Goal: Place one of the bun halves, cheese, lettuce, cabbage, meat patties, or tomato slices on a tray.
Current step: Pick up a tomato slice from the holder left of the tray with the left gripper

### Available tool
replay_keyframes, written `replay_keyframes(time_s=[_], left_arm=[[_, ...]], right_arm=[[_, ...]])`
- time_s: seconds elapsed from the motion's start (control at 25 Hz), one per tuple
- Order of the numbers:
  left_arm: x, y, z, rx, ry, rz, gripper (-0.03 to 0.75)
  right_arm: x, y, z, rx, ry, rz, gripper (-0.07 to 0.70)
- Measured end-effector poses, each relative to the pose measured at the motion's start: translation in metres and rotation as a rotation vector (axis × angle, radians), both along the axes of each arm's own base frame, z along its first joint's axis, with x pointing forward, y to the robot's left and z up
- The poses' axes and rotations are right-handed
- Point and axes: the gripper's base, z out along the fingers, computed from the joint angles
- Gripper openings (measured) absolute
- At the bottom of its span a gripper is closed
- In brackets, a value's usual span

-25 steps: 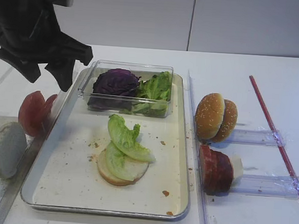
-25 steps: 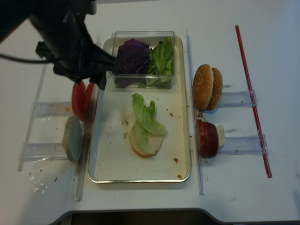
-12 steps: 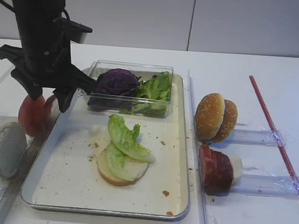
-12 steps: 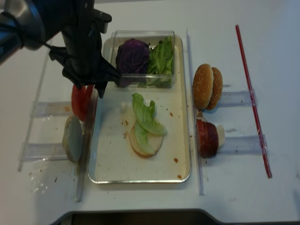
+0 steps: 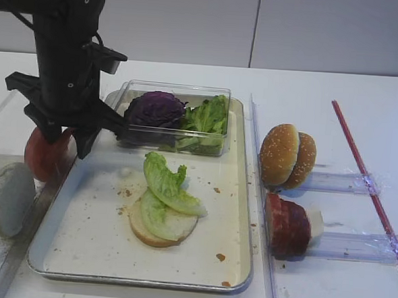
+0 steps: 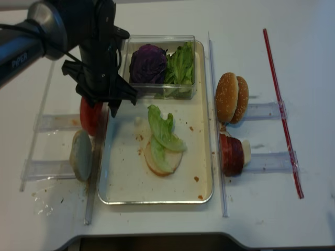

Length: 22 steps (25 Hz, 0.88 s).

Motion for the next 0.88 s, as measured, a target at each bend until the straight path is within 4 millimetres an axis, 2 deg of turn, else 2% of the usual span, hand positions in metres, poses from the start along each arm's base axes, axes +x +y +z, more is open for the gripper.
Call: replay_keyframes(time_s=[0.2,0.52,0.88], left_arm=[[0.0016,0.0029,0.0007,0.034,-0.016,-0.012,0.298],[0.0024,0.0043,0.0011,0.051,-0.023,-0.019,0.068],[0.0024,0.0044,0.0011,0.052,-0.025,-0.015,0.059]], right_arm=[[0.0,0.0,0.0,0.0,0.0,0.0,0.5],[0.0,0.0,0.0,0.0,0.0,0.0,0.5],[0.0,0.0,0.0,0.0,0.0,0.0,0.5]])
